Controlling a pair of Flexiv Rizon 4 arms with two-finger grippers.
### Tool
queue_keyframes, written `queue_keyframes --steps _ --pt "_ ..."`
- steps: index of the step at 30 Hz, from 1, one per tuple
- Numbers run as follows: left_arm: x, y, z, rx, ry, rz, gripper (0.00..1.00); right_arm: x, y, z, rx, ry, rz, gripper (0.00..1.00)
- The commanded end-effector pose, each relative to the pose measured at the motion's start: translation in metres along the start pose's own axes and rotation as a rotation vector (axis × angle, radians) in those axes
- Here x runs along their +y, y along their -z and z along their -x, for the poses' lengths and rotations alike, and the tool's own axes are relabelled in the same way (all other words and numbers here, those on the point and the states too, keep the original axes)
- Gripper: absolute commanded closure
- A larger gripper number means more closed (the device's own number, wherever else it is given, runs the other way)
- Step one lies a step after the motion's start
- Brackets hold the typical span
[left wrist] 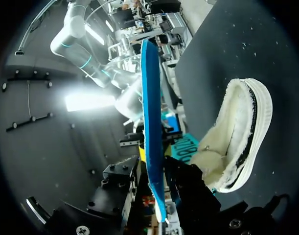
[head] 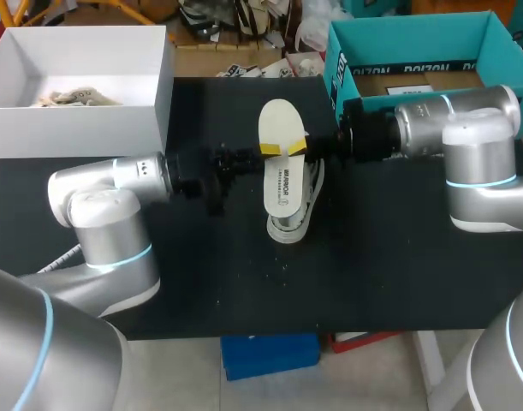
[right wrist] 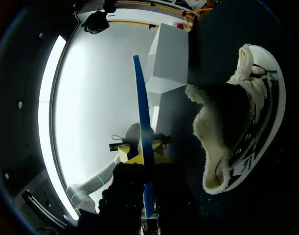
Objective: Take the shoe out of the shoebox, open the shoe tongue, remove and reinsert the insole, then place the shoe into the shoebox
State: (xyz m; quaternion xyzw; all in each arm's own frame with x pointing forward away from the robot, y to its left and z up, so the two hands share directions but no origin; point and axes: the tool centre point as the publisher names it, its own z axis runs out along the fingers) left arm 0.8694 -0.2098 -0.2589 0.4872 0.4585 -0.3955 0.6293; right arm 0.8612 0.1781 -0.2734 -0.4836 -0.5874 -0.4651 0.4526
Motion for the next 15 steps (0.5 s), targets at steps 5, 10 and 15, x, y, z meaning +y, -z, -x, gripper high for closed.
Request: queue_keyframes --steps 5,10,15 --pt "-0.0006 -0.0048 -0.0015 0.020 -0.004 0.003 0.84 0.0005 -0.0008 0.0003 -0.001 -0.001 -0.001 1.00" --pt "-0.0007 -0.0076 -0.0038 0.028 0.001 -0.003 1.00 0.0005 -0.0008 0.0003 -0.001 -0.001 -0.001 1.00" --pt "-0.0011 -0.0094 -0.0037 0.044 0.007 -0.018 1.00 0.0005 -0.0008 0.0003 -0.001 -0.001 -0.001 1.00"
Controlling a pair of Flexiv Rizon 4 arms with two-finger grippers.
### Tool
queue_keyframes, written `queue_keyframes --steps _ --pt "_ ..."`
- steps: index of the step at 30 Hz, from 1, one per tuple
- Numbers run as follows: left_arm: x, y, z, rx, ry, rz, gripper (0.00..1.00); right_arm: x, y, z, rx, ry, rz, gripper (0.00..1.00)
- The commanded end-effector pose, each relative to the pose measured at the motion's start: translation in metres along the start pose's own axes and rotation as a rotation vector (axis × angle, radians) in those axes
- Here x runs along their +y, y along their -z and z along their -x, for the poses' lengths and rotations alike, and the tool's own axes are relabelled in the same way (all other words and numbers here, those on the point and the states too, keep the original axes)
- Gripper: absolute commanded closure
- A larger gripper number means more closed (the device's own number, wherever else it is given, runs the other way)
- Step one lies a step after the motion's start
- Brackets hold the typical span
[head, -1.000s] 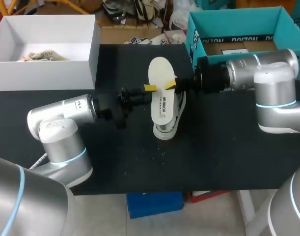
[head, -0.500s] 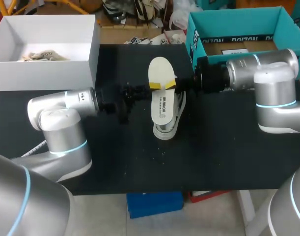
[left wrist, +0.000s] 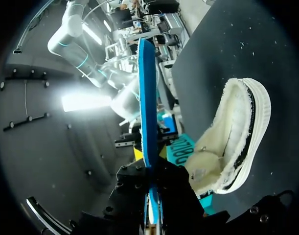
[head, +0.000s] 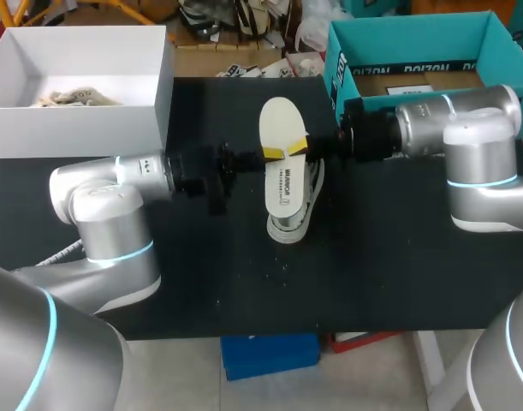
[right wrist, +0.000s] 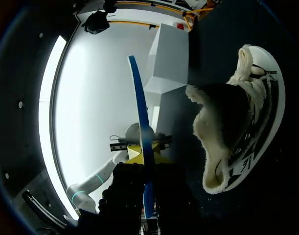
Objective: Take the shoe out of the shoebox, open the shoe tongue, remove and reinsert the insole, then place the shoe into the shoebox
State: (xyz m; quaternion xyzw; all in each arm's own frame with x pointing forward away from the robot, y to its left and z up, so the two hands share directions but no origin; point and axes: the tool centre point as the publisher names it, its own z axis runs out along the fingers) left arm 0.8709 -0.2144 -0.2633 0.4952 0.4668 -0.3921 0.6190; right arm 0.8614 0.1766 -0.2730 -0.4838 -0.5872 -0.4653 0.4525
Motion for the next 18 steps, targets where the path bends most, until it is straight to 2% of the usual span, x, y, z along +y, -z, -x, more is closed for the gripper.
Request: queue_keyframes --steps 1,2,4,10,18 --pt "-0.001 -0.005 0.001 0.029 0.006 -0.006 1.00 0.000 -0.002 0.001 -0.001 0.000 -0.001 0.95" --pt "-0.001 -0.005 0.001 0.041 0.014 -0.008 1.00 0.000 -0.001 -0.001 0.007 0.002 0.006 0.00" --pt "-0.004 -0.005 0.001 0.098 0.023 -0.011 1.00 0.000 0.004 -0.003 0.016 0.013 0.039 0.00" --pt "-0.021 0.007 0.003 0.252 0.092 -0.015 1.00 -0.010 0.023 -0.003 -0.051 0.002 0.084 0.00" --pt "-0.042 0.031 0.003 0.345 0.169 -0.003 1.00 -0.029 0.058 0.001 -0.172 -0.032 0.169 0.00"
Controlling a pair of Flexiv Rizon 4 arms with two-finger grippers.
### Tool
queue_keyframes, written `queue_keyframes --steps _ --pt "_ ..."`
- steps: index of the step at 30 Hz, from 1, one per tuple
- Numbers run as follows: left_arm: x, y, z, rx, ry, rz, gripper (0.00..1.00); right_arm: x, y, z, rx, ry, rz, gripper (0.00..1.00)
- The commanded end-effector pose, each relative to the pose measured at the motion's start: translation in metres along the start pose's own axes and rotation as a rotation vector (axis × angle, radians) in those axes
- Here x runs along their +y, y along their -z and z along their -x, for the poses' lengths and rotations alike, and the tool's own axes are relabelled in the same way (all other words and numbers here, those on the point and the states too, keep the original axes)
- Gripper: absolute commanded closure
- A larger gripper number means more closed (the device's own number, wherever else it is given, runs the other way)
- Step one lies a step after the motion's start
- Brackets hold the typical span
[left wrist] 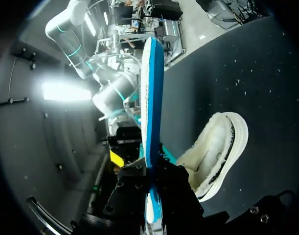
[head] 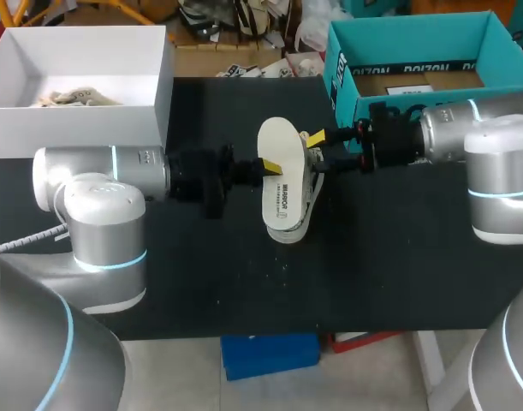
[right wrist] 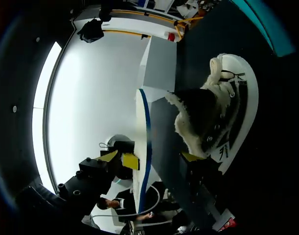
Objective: Take the shoe out of the shoebox, open the shoe tongue, remove and reinsert the insole, then place the shoe into the shoebox
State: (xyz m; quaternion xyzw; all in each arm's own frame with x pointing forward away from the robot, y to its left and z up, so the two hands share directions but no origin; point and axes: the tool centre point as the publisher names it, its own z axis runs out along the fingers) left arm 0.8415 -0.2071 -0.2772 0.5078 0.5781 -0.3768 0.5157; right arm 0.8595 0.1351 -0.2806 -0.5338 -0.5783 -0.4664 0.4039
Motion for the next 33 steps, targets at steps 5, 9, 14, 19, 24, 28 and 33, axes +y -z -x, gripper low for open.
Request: queue_keyframes --steps 5,9,14,19,24,28,33 --pt "-0.025 0.030 -0.005 0.172 0.046 0.058 1.00 -0.037 0.047 -0.008 -0.197 -0.030 0.132 0.00" --pt "-0.036 0.035 -0.008 0.243 0.041 0.060 1.00 -0.044 0.059 -0.011 -0.258 -0.039 0.169 0.00" --pt "-0.036 0.035 -0.008 0.243 0.041 0.060 1.00 -0.044 0.059 -0.011 -0.258 -0.039 0.169 0.00" --pt "-0.036 0.035 -0.008 0.243 0.041 0.060 1.00 -0.044 0.059 -0.011 -0.258 -0.039 0.169 0.00" --pt "-0.036 0.035 -0.008 0.243 0.041 0.060 1.00 -0.045 0.059 -0.010 -0.269 -0.041 0.163 0.00" --pt "-0.042 0.034 -0.012 0.381 0.020 0.078 1.00 -0.056 0.070 -0.008 -0.331 -0.054 0.178 0.00" --pt "-0.049 0.030 -0.017 0.426 0.000 0.056 1.00 -0.074 0.086 -0.010 -0.388 -0.065 0.212 0.00"
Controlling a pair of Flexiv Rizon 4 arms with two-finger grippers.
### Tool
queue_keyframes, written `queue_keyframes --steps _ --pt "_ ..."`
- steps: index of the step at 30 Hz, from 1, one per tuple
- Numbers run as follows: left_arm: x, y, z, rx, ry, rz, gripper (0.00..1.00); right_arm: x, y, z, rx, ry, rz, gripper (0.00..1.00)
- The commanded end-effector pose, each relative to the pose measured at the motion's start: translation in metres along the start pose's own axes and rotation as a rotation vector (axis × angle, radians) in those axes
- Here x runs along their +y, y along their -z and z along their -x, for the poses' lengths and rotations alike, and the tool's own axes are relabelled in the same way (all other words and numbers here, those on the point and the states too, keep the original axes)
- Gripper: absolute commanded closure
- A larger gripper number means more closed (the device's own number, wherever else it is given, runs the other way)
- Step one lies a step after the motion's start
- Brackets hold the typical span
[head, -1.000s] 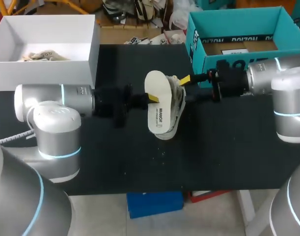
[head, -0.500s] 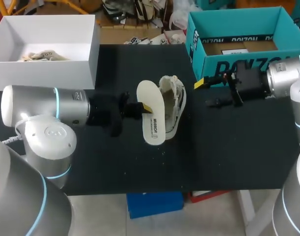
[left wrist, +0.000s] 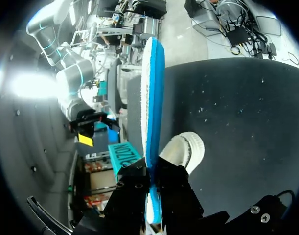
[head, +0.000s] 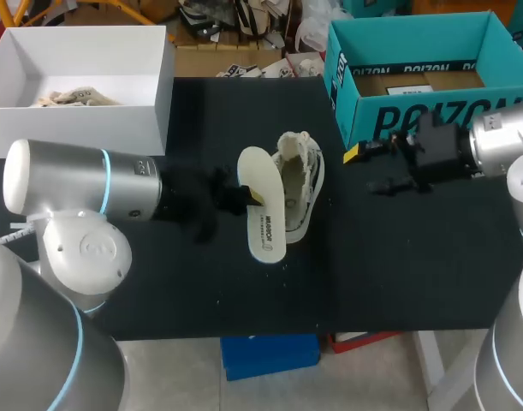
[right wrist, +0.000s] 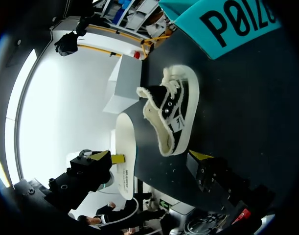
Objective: Take the shoe out of the shoebox, open the shoe tongue, remove and reinsert the insole, then place the shoe into the shoebox
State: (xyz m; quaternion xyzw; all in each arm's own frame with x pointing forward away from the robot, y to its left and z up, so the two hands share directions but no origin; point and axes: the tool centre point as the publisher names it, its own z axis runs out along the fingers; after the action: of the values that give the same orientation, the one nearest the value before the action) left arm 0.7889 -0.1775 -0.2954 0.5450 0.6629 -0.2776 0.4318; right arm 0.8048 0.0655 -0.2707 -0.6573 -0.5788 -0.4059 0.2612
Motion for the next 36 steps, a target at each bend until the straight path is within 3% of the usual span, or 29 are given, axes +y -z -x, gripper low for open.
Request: queue_keyframes --steps 1,8,12,23,25,27,28,29,36 --pt "-0.004 -0.006 0.006 0.114 -0.007 -0.001 1.00 -0.021 0.024 -0.003 -0.044 -0.010 0.039 0.00" --pt "-0.017 -0.013 0.001 0.128 -0.015 -0.055 1.00 -0.038 0.046 -0.002 -0.073 0.019 0.080 0.00" --pt "-0.021 -0.016 -0.005 0.141 -0.006 -0.078 1.00 -0.050 0.053 -0.007 -0.108 0.202 0.033 0.00" --pt "-0.020 -0.022 -0.006 0.156 0.043 -0.105 1.00 -0.050 0.053 -0.007 -0.108 0.202 0.033 0.00" --pt "-0.019 -0.022 -0.005 0.152 0.042 -0.109 1.00 -0.046 0.049 -0.009 -0.382 0.481 0.044 0.00" --pt "-0.019 -0.022 -0.004 0.146 0.040 -0.112 1.00 -0.049 0.047 -0.010 -0.522 0.764 0.083 0.00" --pt "-0.019 -0.023 -0.004 0.146 0.040 -0.113 1.00 -0.052 0.045 -0.006 -0.654 0.863 0.069 0.00" --pt "-0.018 -0.023 -0.004 0.144 0.040 -0.114 1.00 -0.051 0.043 0.002 -0.703 0.855 0.053 0.00" --pt "-0.017 -0.026 -0.004 0.158 0.048 -0.126 1.00 -0.051 0.043 0.002 -0.703 0.855 0.053 0.00"
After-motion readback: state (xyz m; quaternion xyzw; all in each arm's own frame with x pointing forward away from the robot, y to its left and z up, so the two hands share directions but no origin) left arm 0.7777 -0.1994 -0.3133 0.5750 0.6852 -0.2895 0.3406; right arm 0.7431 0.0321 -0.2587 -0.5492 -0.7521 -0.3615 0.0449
